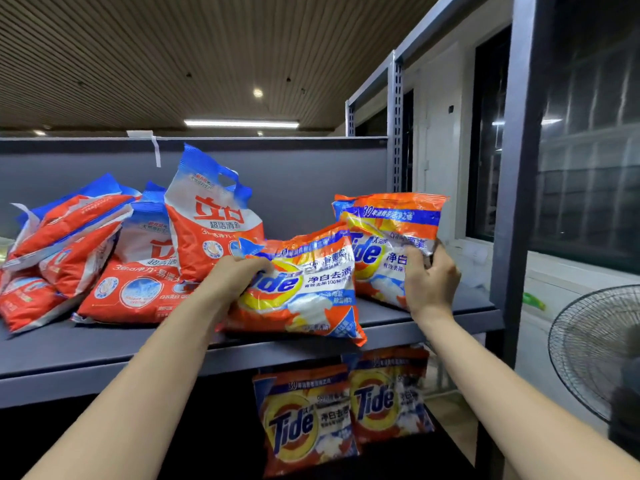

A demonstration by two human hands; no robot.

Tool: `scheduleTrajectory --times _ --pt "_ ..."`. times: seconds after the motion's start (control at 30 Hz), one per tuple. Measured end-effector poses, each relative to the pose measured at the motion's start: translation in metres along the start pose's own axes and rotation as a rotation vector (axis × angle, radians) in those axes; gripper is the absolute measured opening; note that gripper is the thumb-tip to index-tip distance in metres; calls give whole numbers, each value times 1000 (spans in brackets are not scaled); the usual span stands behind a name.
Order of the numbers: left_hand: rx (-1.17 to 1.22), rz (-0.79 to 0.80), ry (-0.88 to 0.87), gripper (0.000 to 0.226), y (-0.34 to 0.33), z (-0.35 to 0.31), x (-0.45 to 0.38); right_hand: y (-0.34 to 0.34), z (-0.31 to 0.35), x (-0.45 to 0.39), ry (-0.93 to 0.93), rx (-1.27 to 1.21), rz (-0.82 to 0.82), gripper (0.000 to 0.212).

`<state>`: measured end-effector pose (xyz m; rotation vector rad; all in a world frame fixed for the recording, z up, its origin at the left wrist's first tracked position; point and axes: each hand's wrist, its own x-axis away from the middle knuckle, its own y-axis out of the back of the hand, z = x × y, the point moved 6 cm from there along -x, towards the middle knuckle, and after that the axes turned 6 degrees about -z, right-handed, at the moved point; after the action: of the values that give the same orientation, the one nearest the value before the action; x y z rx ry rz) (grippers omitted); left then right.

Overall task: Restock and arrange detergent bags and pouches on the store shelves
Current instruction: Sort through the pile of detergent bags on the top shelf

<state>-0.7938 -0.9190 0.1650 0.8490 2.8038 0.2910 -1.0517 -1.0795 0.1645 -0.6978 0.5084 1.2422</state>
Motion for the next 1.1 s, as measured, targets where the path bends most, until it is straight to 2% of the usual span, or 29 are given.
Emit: scheduleTrajectory --times 0.07,0.17,0.23,0.33,0.4,0.53,0.6,0.7,0.8,0.97,1.1 --pt "-36 104 113 23 -7 3 7 -3 -2 0 -41 21 7 33" --pt "-77 52 141 27 -9 4 12 -7 -9 -7 -185 98 58 25" --pt "-110 -23 56 30 -7 -1 13 -7 -16 -13 -262 91 99 30" --pt "-9 -134 -88 28 -2 -11 24 -4 -19 -16 -270 38 137 32" --pt "53 -213 -206 32 2 -16 37 4 -17 -13 -252 34 97 32" --pt "-131 -503 -573 38 8 -26 79 31 -7 -9 -205 -3 -22 25" --pt "-123 -645 -651 39 7 -22 100 47 1 -8 -134 -95 -34 17" --pt "-19 -781 -607 36 6 -3 118 71 11 -3 -42 -185 -28 11" --pt "52 -846 -522 37 6 24 127 101 10 0 -16 -222 -48 25" --pt "-12 -851 -405 44 1 69 140 136 -7 6 -15 -149 0 47" --pt "-26 -833 -359 46 -8 102 155 146 -33 27 -26 -64 77 45"
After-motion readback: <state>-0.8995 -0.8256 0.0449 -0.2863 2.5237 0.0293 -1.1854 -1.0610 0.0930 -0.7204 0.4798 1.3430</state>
